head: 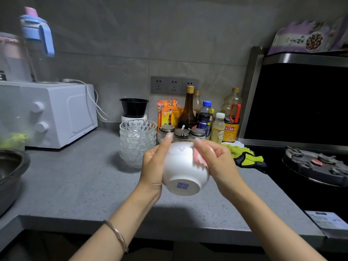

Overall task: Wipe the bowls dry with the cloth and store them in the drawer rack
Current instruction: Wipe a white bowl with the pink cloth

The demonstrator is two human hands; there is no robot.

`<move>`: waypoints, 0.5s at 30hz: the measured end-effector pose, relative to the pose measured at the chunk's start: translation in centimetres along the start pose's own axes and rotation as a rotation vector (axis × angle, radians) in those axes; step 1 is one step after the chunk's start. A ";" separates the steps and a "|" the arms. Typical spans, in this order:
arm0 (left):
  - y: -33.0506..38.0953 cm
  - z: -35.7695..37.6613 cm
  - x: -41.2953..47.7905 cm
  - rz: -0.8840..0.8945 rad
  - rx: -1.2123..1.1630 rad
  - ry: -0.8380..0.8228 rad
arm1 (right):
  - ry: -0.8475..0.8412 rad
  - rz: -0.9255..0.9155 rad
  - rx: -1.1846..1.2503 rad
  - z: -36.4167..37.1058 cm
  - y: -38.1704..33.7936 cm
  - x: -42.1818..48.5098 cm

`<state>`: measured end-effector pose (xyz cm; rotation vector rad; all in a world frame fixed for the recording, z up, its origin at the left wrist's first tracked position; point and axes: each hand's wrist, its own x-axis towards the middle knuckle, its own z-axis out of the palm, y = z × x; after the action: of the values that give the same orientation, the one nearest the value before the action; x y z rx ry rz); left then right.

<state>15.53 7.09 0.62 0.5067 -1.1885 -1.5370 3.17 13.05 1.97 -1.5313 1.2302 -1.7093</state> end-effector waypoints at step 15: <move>0.6 -0.2 -0.1 0.168 0.270 -0.174 | -0.062 -0.009 -0.062 -0.3 -0.5 -0.2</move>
<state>15.99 7.12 1.09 0.4433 -1.5457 -1.3041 3.01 13.47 2.30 -1.6154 1.2571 -1.6306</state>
